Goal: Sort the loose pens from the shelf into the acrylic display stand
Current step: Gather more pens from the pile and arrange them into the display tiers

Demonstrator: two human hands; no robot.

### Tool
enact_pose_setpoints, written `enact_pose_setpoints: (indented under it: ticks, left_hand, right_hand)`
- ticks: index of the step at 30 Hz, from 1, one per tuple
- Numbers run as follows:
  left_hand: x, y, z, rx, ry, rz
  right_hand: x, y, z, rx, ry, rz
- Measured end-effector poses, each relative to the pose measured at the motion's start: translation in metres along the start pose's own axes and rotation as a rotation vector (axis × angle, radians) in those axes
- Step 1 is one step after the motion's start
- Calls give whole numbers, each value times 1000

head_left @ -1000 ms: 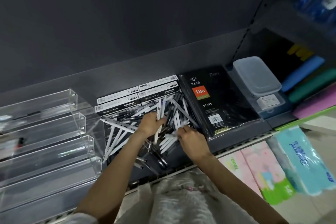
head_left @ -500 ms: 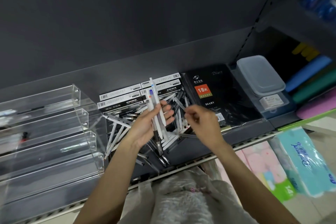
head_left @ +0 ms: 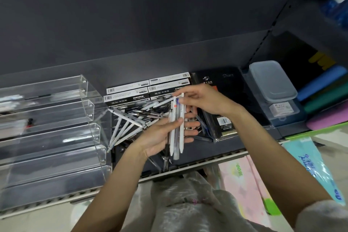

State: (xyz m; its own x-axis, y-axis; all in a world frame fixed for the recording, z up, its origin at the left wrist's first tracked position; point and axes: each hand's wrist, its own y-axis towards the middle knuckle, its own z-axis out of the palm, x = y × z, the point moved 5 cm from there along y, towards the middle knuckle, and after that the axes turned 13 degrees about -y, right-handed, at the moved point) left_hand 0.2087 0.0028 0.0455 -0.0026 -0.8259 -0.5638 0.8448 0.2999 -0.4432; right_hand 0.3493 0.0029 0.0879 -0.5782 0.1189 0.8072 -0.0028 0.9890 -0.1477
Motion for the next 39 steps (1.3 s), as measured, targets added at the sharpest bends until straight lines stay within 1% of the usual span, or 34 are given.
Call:
enact_pose_setpoints:
  ticks: [3,7,9,14,18,23,25,26,27,29,31,32,34,36,39]
  left_hand:
    - [3,-3,-2,-29,12,26]
    - [7,-8,-4,-8,-7,41]
    - [7,-11,-6,-15,0,50]
    - [11,-20,-14,-43,21,76]
    - [14,-25,-22,-91,67,89]
    - [15,-29,-25,-129,106,100]
    - [13,-33,-27,-142,69,124]
    - [11,-34,-30,-152,24,156]
    - [9,-35,-33,-170,-46,204]
    - [4,-36,-41,-203,-240,335]
    - [-1,-33,-43,-206,-434,444]
    - [-2,-30,-41,-202,-505,474]
    - [-5,-22,-33,-201,-580,507]
    - [-9,-16,-25,-218,-594,527]
    - [-13,-11,-20,-210,-607,544]
  right_hand:
    - [4,4,6,43,-1,-18]
    - [9,10,11,147,-23,-37]
    - [11,13,10,169,-28,-52]
    - [14,16,9,129,9,-81]
    - [10,17,-1,52,6,-35]
    - [6,11,-8,23,64,-19]
    - [4,7,-15,-30,119,-14]
    - [2,4,-21,-83,163,-8]
    - [-1,0,-27,-161,209,1]
    - [-4,-11,-36,-387,291,21]
    - [-2,-24,-27,-603,340,21]
    - [1,-30,-13,-673,355,23]
    - [7,-37,21,-745,371,31]
    - [10,-44,48,-788,370,42]
    - [10,-51,71,-806,246,68]
